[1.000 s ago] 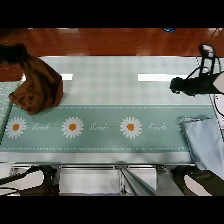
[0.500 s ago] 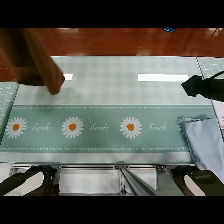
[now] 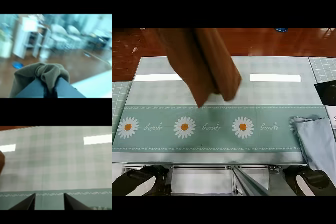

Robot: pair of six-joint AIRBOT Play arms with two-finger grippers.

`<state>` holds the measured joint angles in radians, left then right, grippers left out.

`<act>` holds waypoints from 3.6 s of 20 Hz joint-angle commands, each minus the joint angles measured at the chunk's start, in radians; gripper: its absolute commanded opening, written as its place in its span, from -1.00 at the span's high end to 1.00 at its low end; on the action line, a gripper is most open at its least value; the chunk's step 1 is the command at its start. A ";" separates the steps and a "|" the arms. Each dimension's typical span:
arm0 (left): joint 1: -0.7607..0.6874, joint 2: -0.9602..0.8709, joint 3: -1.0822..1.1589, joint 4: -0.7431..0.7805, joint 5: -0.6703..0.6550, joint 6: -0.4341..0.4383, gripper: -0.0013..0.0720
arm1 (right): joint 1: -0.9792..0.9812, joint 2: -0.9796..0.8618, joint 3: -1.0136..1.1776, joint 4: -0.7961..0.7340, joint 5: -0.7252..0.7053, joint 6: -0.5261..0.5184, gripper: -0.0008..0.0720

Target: Fold the shirts.

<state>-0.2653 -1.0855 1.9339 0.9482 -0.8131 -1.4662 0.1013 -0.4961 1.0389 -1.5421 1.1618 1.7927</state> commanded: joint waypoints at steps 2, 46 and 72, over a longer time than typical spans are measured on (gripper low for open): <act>-0.180 0.035 -0.326 -0.007 0.063 -0.011 0.91 | 0.000 0.025 0.000 -0.072 0.055 0.014 -0.13; 0.415 -0.191 -1.368 -0.537 -0.106 0.426 0.91 | -0.332 -0.336 -0.617 0.673 -0.116 -0.349 -0.12; 0.650 0.087 -0.323 -0.537 -0.299 0.309 0.91 | -0.047 -0.595 0.983 0.354 0.114 -0.277 0.90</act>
<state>0.3588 -1.0691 1.3918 0.4107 -1.1137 -1.1267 0.0704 -1.1591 1.7679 -1.0912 1.2034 1.4963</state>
